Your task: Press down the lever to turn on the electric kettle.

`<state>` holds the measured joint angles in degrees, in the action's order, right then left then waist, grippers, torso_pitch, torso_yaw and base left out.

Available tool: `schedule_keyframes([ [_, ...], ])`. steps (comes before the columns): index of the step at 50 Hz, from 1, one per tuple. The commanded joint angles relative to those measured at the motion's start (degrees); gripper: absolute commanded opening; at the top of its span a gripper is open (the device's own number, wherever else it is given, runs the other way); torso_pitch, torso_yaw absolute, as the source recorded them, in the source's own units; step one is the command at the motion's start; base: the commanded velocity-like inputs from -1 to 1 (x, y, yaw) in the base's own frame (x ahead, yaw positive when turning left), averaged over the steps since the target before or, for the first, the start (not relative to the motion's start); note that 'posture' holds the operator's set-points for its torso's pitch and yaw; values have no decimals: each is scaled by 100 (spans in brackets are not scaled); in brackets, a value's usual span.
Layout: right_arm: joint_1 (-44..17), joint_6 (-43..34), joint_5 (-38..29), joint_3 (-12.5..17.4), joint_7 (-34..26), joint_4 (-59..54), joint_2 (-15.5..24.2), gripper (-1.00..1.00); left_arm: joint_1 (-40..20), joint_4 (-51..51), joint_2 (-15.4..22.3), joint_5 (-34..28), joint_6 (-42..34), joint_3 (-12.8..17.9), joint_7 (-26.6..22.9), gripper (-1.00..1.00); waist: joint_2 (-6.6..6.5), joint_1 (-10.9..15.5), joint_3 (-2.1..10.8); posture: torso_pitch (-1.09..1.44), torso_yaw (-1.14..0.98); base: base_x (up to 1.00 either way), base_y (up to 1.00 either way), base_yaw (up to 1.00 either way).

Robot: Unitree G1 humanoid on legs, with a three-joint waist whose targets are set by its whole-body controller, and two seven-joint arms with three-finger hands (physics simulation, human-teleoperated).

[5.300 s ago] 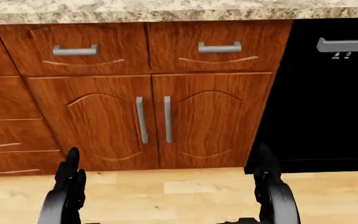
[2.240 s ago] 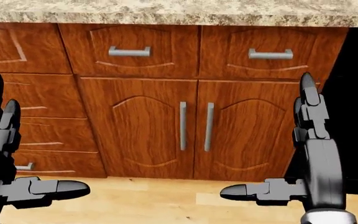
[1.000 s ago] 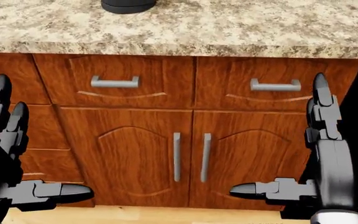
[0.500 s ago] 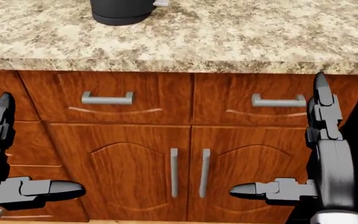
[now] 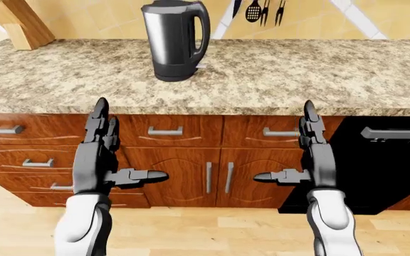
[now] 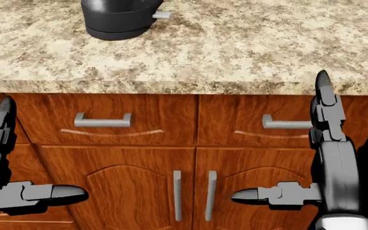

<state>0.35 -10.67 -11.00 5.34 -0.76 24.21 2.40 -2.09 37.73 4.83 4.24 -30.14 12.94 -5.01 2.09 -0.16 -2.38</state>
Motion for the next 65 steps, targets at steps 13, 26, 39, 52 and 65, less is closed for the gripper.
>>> schedule_keyframes([
  [13,-176,-27,7,-3,-65,468,16,100,-181,410,109,22,-8,161,42,100,-614,57,76,0,0,17,0,0],
  [26,-343,-272,-43,-6,-89,572,47,100,-241,399,162,33,-43,214,31,100,64,15,96,0,0,17,0,0],
  [39,-499,-451,-83,-28,-102,636,73,100,-257,406,182,54,-60,247,22,100,-626,45,80,0,0,18,0,0],
  [52,-486,-448,-126,-79,-98,638,57,100,-236,385,185,66,-24,271,10,100,52,26,118,0,0,18,0,0],
  [65,-476,-417,-187,-79,-99,627,62,100,-206,387,178,72,10,295,2,100,-618,44,100,0,0,13,1,0],
])
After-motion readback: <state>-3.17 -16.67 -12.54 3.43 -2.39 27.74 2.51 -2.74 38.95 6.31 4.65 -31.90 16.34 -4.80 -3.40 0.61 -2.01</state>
